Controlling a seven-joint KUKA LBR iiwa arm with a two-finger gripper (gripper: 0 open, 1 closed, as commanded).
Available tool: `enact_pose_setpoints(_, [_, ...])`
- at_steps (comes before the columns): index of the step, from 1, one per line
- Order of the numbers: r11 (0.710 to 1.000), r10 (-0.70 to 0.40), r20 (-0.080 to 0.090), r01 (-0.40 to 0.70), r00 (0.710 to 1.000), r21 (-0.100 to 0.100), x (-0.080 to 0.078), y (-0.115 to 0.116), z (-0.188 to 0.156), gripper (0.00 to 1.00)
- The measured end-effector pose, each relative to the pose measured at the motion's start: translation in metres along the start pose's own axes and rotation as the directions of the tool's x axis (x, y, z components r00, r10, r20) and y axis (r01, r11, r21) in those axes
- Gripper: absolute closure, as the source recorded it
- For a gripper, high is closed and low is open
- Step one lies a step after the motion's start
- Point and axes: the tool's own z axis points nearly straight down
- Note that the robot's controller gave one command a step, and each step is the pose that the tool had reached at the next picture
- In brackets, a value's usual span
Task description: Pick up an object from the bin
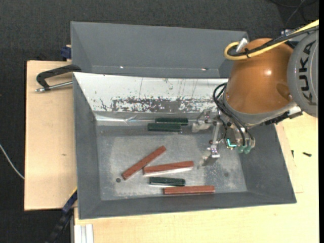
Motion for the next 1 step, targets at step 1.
enact_pose_setpoints(1, [1.0,0.001,0.008,-0.001,1.0,0.0,-0.0016,-0.0001,-0.0037,0.0])
